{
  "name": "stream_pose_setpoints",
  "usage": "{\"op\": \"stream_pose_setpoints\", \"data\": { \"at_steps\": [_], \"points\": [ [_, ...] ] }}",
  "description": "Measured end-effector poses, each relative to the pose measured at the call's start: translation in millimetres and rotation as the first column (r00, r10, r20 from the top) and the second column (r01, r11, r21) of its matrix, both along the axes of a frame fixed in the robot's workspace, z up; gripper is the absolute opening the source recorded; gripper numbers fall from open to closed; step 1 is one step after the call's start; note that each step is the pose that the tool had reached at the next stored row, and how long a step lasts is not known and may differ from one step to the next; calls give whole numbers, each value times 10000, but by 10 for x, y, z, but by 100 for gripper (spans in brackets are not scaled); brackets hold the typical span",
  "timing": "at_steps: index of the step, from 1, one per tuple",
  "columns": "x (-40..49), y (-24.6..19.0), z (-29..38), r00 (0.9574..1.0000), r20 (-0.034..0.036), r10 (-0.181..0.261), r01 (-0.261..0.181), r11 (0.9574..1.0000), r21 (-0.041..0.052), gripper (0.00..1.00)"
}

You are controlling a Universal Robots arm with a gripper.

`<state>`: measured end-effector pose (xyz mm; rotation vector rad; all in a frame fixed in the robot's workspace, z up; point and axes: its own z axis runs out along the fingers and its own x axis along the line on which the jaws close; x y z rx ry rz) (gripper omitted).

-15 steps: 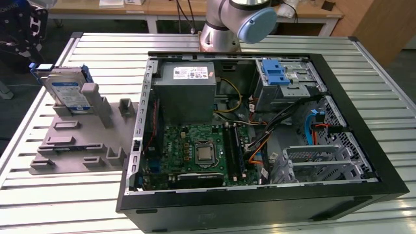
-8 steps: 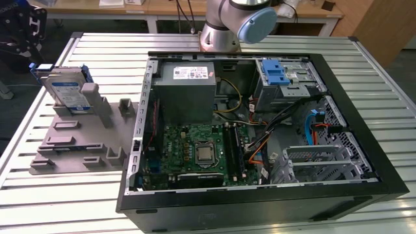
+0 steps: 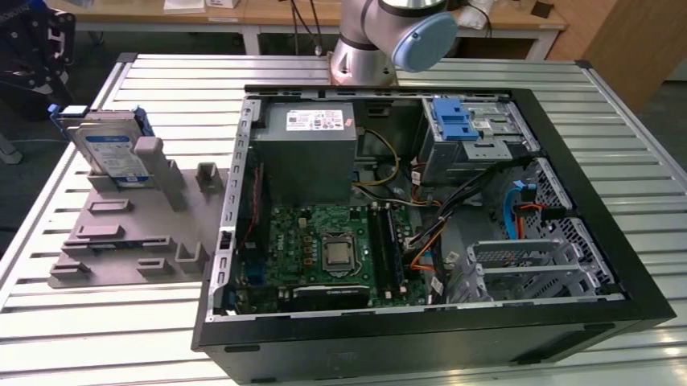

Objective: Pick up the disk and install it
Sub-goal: 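Pick up the disk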

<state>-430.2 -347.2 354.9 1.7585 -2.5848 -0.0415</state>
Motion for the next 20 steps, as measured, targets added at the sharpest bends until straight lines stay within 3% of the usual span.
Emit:
{"op": "stream_pose_setpoints", "data": {
  "at_steps": [6,10,15,20],
  "points": [
    [0,0,0,9989,21,458,-458,9989,0,11],
    [0,0,-1,9961,37,881,-881,9961,-2,11],
    [0,0,-6,9853,53,1710,-1710,9853,-5,11],
    [1,0,-14,9738,162,2270,-2270,9739,-24,11]
  ]
}}
